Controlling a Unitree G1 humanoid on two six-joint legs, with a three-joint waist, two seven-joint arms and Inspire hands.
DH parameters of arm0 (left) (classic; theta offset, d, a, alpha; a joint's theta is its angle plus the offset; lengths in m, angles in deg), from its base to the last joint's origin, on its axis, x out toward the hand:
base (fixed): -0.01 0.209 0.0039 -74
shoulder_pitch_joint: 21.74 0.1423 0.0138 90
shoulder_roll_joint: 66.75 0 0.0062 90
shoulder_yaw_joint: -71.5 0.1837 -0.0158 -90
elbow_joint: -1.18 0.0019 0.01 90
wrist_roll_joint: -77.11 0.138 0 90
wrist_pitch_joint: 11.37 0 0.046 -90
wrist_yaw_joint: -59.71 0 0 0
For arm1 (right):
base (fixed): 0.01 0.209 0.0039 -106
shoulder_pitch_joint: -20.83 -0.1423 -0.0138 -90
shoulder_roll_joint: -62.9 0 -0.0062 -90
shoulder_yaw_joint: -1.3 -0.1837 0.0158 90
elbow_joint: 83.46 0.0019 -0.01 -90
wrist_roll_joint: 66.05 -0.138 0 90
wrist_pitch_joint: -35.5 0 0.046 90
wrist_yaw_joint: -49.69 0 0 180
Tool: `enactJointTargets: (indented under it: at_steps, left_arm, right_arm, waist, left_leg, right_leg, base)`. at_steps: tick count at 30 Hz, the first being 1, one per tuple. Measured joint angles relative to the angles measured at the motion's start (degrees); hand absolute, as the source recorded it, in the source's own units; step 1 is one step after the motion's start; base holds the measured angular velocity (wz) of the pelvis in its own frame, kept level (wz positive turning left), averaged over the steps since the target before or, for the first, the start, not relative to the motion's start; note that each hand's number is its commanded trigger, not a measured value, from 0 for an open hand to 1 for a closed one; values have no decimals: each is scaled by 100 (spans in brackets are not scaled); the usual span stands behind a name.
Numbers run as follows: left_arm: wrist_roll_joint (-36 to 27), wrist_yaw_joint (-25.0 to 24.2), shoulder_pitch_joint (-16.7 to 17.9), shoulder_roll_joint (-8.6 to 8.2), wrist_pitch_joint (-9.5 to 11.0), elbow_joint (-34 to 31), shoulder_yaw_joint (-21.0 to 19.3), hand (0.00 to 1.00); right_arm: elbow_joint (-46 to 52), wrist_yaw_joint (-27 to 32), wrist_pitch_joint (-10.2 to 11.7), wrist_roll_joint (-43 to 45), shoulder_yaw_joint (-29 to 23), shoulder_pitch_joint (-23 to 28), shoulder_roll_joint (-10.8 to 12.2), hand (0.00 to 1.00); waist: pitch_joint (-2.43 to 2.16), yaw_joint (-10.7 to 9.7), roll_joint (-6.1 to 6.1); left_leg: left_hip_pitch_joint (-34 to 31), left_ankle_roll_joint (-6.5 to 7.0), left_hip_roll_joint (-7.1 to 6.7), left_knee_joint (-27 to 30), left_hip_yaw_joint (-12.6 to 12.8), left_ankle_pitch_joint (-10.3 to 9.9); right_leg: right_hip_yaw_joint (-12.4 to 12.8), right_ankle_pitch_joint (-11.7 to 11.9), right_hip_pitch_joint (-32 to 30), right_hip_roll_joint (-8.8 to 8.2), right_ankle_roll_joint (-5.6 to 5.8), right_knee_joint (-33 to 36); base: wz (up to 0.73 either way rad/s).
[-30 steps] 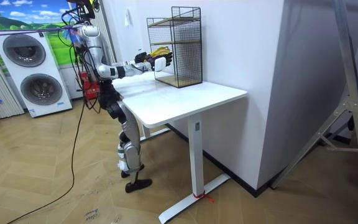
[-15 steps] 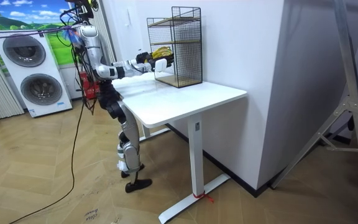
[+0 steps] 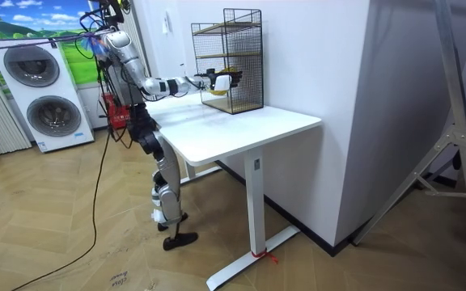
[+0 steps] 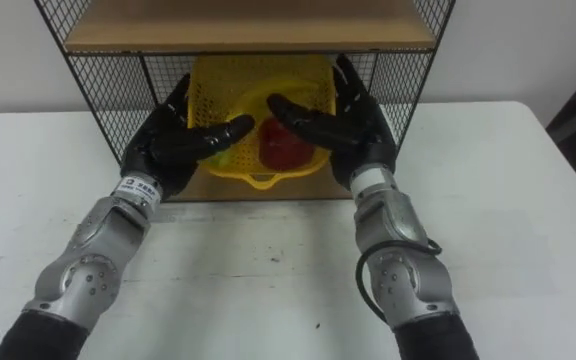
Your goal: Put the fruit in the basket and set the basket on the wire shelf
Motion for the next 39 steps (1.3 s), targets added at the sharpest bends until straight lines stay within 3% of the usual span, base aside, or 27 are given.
enactJointTargets:
  at_steps: [5, 14, 21, 28, 39]
  left_arm:
    - [-10, 520, -509, -45, -296, 144, -115, 0]
    - [-4, 860, -1163, -46, -838, 930, -452, 0]
    - [-3, 883, -1170, -69, -1133, 930, -611, 0]
    - [-76, 900, -1169, -121, -1404, 929, -786, 0]
    - [17, 967, -1098, -110, -1423, 996, -831, 0]
  right_arm:
    - [-266, 364, -287, -245, -23, -503, 5, 0]
    - [-915, 555, -677, -577, -220, -1302, 43, 0]
    - [-1223, 582, -939, -593, -302, -1379, 50, 0]
    - [-1578, 594, -1179, -601, -564, -1377, 57, 0]
    - [-1902, 593, -1209, -600, -561, -1362, 62, 0]
  waist:
    - [-2, -9, 1]
    - [-12, 7, 10]
    - [-31, -8, 21]
    - [-89, -16, 57]
    - [-91, 8, 60]
  left_leg:
    - [14, -4, 3, -32, 13, 13]
    - [82, -11, 20, -81, 46, 44]
    - [46, -12, 19, -73, 37, 46]
    - [86, -14, 10, -65, -17, 49]
    - [150, -16, 0, -87, -15, 48]
  right_leg:
    - [49, 16, 19, 21, 2, -3]
    - [39, 33, 65, 30, -13, -2]
    - [24, 36, 32, 25, -17, 6]
    - [-27, 35, 99, 16, -18, 6]
    - [36, 30, 148, 33, -17, -2]
  base:
    - [-2]
    - [-1]
    - [0]
    - [3]
    - [0]
